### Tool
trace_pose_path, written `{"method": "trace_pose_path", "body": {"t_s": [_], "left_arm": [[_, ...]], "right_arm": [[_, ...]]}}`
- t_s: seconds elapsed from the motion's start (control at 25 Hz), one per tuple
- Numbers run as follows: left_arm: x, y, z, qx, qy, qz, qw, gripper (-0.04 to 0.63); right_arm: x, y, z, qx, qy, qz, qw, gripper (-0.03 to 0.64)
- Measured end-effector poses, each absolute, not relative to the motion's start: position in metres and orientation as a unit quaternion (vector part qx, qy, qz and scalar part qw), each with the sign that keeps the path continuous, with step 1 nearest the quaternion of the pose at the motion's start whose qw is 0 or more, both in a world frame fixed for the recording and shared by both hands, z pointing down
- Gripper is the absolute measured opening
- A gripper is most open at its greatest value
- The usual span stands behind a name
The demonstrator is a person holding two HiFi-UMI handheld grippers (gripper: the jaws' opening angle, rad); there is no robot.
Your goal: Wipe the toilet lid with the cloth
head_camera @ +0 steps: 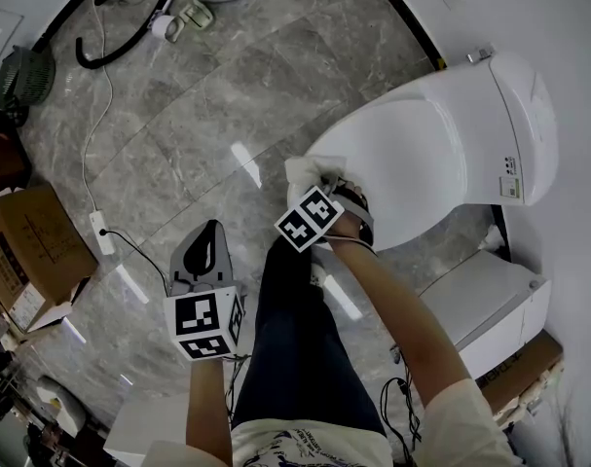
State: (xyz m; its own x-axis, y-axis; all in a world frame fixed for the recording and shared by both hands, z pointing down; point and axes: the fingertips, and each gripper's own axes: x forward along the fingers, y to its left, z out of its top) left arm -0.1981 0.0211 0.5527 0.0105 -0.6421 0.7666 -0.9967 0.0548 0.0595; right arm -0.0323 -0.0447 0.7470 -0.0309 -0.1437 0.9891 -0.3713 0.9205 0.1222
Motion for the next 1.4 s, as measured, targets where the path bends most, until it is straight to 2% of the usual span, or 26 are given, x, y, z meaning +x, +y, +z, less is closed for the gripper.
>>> {"method": "trace_pose_path", "body": {"t_s": [0.52, 0.72, 1.08, 1.4], "left_arm": [[-0.199, 0.023, 0.55, 0.632, -0.65, 0.273, 0.32, 0.009], [-0.189, 0.025, 0.55, 0.638, -0.644, 0.272, 0.321, 0.009], [-0.169, 0.02, 0.549, 0.656, -0.627, 0.278, 0.315, 0.009], [-0.156, 0.017, 0.55, 0.666, -0.616, 0.284, 0.312, 0.009]], "right_arm": [[-0.052, 0.012, 0.747, 0.124, -0.742, 0.103, 0.65, 0.103], [-0.051, 0.041, 0.746, 0.094, -0.756, 0.146, 0.632, 0.103], [-0.025, 0.061, 0.742, 0.072, -0.769, 0.177, 0.61, 0.103], [0.025, 0.029, 0.739, 0.124, -0.77, 0.204, 0.591, 0.103]]}}
